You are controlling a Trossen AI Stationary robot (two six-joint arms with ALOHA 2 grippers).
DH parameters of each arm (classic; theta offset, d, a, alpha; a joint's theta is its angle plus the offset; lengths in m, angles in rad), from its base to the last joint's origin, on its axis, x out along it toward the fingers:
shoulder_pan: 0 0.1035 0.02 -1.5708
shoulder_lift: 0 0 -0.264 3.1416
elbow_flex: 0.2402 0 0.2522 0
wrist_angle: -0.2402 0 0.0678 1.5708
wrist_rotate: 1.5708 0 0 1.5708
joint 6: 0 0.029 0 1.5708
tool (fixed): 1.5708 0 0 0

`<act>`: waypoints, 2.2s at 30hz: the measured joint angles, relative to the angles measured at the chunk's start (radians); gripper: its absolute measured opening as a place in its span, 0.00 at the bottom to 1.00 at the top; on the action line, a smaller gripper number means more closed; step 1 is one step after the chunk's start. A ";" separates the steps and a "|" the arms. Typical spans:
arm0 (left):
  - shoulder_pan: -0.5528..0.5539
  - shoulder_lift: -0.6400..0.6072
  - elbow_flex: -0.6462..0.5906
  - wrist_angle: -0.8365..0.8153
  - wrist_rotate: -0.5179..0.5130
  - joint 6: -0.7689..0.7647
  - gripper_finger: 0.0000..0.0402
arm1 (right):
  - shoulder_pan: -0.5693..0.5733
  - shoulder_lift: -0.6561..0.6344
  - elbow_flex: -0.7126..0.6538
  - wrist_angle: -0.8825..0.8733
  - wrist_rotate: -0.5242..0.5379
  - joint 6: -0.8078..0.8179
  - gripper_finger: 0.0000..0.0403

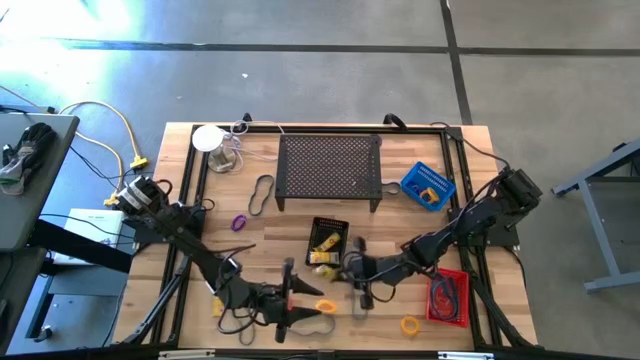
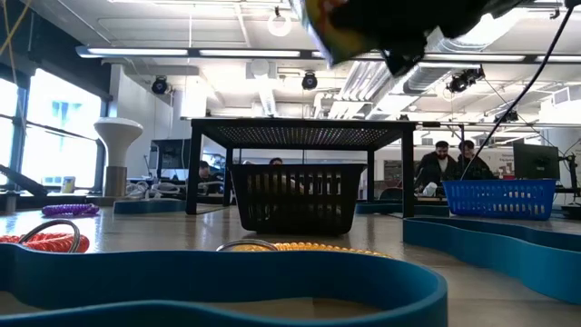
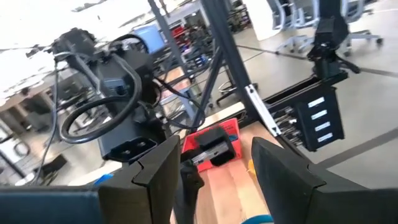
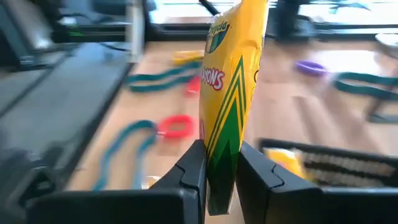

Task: Pick & Place Office Desk Supplies
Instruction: Put the yellow crayon box into the black bin

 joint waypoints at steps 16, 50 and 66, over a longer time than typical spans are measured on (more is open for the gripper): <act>-0.019 0.000 0.000 -0.027 -0.081 -0.011 0.48 | -0.013 0.000 0.004 -0.107 0.154 0.025 0.12; -0.019 0.000 0.000 -0.063 -0.081 -0.023 0.48 | -0.242 -0.009 0.309 -0.859 -0.138 0.316 0.12; -0.015 0.000 0.000 -0.069 -0.100 -0.123 0.48 | -0.254 -0.008 0.492 -0.998 -0.213 0.211 0.12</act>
